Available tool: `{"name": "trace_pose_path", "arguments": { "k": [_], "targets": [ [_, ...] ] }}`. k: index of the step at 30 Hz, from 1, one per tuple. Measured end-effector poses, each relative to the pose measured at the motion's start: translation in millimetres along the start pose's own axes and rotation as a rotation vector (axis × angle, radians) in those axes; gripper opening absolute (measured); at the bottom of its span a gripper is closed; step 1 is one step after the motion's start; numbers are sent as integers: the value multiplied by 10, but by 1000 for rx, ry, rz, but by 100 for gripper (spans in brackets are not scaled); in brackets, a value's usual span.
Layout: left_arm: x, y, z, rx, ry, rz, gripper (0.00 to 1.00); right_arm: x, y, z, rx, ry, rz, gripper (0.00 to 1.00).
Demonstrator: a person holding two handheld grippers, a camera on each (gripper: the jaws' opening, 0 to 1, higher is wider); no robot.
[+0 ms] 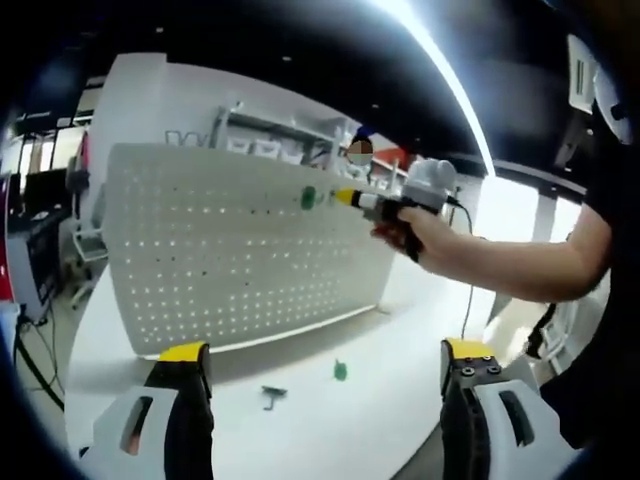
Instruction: Insert the hook assembly into the mounting plate slot until the hook locks in place.
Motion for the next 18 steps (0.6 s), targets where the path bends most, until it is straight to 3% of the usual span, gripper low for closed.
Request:
{"name": "trace_pose_path", "arguments": {
  "k": [4, 18],
  "targets": [
    [-10, -35, 14, -4, 8, 12, 96, 89, 29, -75, -5, -44, -8, 0],
    [-74, -51, 56, 12, 42, 28, 95, 115, -7, -124, -7, -70, 8, 0]
  ]
}}
Point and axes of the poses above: the point that each gripper's makers call its tool centre point, and the gripper's own axes: z roughly backward along the fingers, x roughly to its right, y roughly out of its top, the point moved 10 cm from there along z, roughly backward along the fingers
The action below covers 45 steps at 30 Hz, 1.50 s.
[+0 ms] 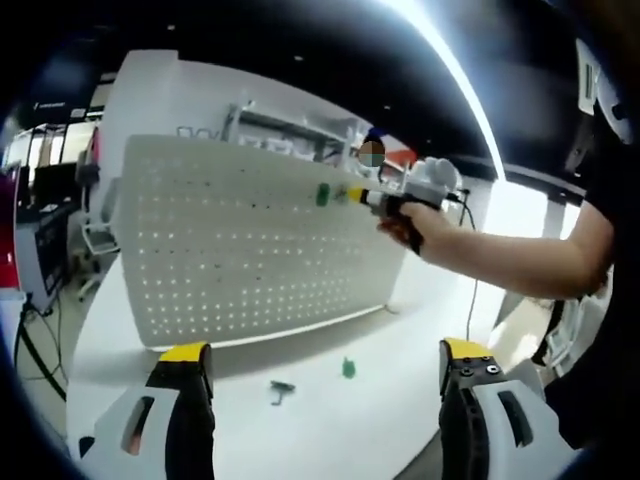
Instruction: Insert the hook assembly into the mounting plate slot until the hook locks in place.
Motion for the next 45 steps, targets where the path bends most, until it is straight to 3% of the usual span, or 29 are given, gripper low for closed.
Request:
{"name": "trace_pose_path", "arguments": {
  "k": [12, 25, 41, 45],
  "targets": [
    [-27, -26, 37, -6, 14, 8, 94, 4, -74, -11, 14, -9, -3, 0],
    [-77, -6, 64, -6, 33, 5, 93, -61, -164, -24, 81, -47, 4, 0],
    [-96, -98, 85, -26, 55, 24, 93, -75, -184, -102, 40, -93, 20, 1],
    [-111, -168, 112, -59, 71, 19, 93, -46, -188, -100, 20, -66, 35, 3]
  ]
}}
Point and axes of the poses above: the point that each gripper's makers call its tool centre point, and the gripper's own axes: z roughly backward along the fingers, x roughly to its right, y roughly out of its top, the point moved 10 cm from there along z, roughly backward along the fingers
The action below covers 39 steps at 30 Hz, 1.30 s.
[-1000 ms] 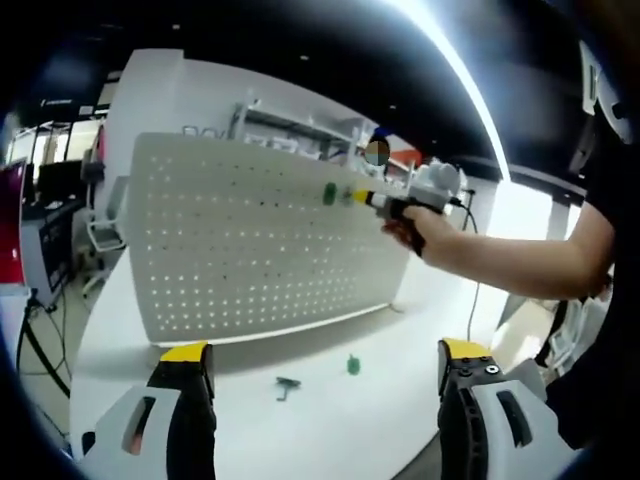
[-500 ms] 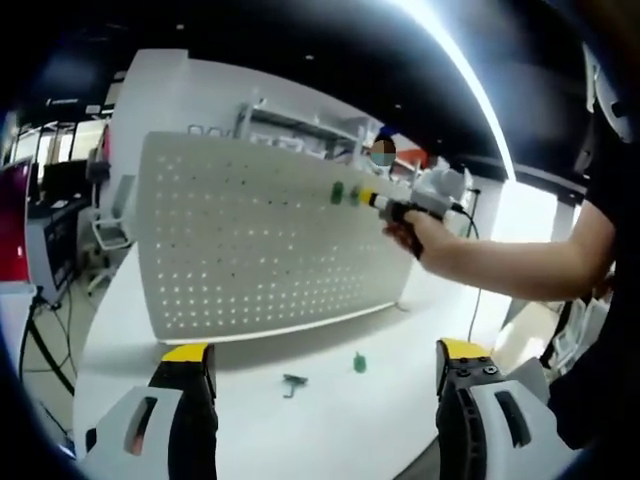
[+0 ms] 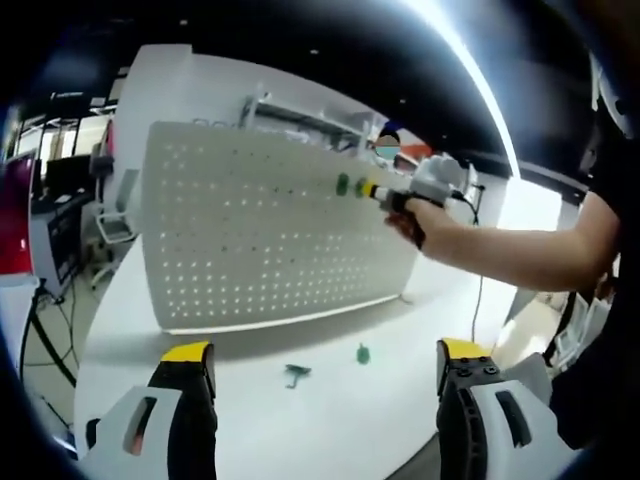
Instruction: Insert the hook assembly into the mounting plate slot until the hook locks in place.
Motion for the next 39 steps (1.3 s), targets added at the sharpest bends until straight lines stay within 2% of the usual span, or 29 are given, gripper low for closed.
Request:
{"name": "trace_pose_path", "arguments": {
  "k": [3, 6, 10, 14, 27, 33, 39],
  "targets": [
    [-5, -42, 4, -16, 7, 5, 93, 36, 32, 6, -14, 24, -12, 3],
    [4, -56, 5, -24, 11, 9, 93, 59, 95, 40, 2, 32, -4, 8],
    [20, -58, 2, -31, 6, 7, 93, 63, 194, 77, 16, 57, -4, 9],
    [29, -52, -1, -27, -3, 11, 93, 46, 298, 113, 37, 82, 54, 12],
    [-19, -233, 99, -44, 20, 43, 92, -56, 593, 351, 74, 176, 127, 15],
    [-33, -287, 192, -60, 34, 47, 92, -111, 651, 539, 89, 211, 158, 15],
    [-43, -311, 280, -53, 51, 47, 92, -147, 644, 737, 69, 246, 183, 15]
  ]
}}
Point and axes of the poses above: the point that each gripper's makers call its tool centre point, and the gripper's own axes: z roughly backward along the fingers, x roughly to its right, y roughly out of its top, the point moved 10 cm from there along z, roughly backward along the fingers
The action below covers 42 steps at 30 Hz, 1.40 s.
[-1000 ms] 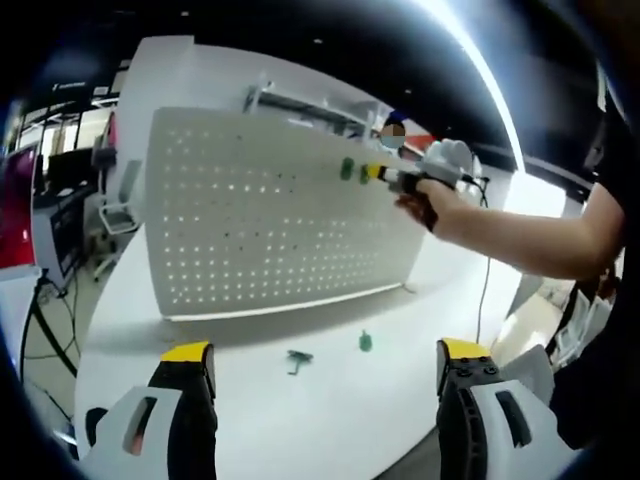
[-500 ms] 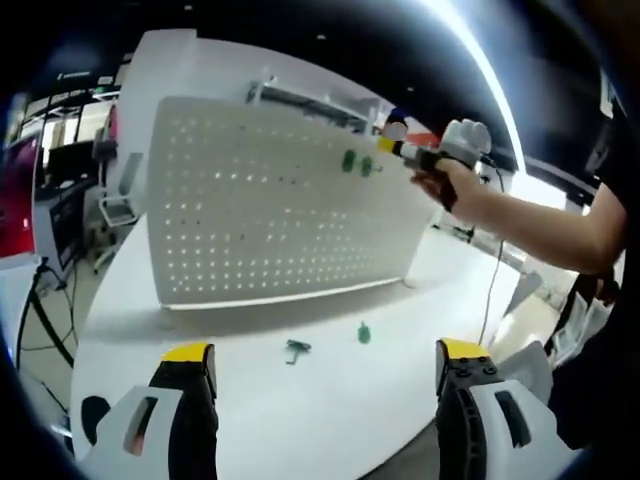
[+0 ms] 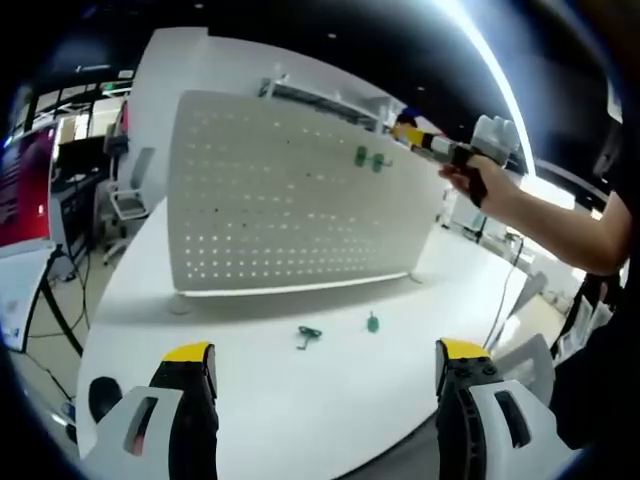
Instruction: Insert the hook assembly into the mounting plate slot until the hook locks in place.
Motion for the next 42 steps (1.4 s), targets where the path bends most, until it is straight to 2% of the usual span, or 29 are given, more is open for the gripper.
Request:
{"name": "trace_pose_path", "arguments": {
  "k": [9, 13, 14, 20, 35, 42],
  "targets": [
    [29, -115, 60, -36, -30, -9, 91, -91, -113, 375, -78, 67, 34, 17],
    [22, -140, 88, -47, -33, -7, 91, -162, -275, 584, -149, 110, 22, 18],
    [22, -141, 93, -48, -35, -7, 91, -185, -326, 645, -175, 122, 41, 18],
    [-8, -167, 97, -66, -47, -16, 91, -293, -511, 965, -245, 153, 32, 19],
    [149, -107, -16, -92, -72, -37, 91, -396, -981, 1576, -414, 245, 16, 21],
    [284, -62, -22, -104, -63, -37, 91, -474, -1196, 1788, -511, 325, 1, 22]
  ]
}}
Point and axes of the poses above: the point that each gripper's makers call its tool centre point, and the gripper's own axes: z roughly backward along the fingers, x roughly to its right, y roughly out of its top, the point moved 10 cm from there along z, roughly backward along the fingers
